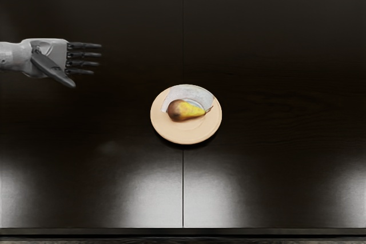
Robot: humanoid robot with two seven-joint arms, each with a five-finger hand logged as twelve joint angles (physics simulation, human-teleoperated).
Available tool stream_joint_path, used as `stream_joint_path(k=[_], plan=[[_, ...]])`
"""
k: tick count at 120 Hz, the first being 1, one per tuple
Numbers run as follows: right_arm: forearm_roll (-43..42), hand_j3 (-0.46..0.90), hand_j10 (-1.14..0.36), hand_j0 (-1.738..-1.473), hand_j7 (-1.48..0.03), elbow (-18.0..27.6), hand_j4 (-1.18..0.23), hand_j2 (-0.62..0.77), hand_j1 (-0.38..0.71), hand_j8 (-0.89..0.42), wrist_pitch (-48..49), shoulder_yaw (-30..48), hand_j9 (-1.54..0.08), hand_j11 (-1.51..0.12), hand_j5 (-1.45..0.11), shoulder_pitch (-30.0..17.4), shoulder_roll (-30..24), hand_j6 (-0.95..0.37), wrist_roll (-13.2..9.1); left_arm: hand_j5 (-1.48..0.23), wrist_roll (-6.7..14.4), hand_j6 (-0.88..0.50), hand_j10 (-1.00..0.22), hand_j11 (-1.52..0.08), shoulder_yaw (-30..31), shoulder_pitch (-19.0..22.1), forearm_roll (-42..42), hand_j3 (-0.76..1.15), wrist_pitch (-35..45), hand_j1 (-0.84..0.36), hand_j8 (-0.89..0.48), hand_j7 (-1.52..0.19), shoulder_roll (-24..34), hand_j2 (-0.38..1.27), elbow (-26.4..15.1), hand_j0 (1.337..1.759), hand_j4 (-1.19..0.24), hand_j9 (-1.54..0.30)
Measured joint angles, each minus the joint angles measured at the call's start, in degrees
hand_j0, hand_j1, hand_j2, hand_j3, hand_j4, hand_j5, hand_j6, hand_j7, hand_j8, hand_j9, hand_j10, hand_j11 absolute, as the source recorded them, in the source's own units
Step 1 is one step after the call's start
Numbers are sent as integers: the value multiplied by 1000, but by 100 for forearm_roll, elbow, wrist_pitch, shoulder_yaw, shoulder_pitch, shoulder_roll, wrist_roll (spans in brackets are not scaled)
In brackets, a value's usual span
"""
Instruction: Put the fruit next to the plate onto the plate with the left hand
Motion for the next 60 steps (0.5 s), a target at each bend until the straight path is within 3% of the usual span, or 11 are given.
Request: stream_joint_path(k=[26, 60], plan=[[1, 0, 0, -1658, 0, 0, 0, 0, -349, 0, 0, 0, 0, 0, 0, 0, 0, 0, 0, -4, 0, -2, -2, -4, -5, 45, -8, 0, -10, 346, -1, -4, 393, 2, 339, 1658, -3, -4], [0, 0, 0, -1658, 0, 0, 0, 0, -349, 0, 1, 1, 0, 0, 0, 0, 0, 0, 0, -1, 0, 0, 0, -1, 8, 72, -8, 0, -11, 348, 0, -1, 438, 0, 546, 1658, 0, -1]])
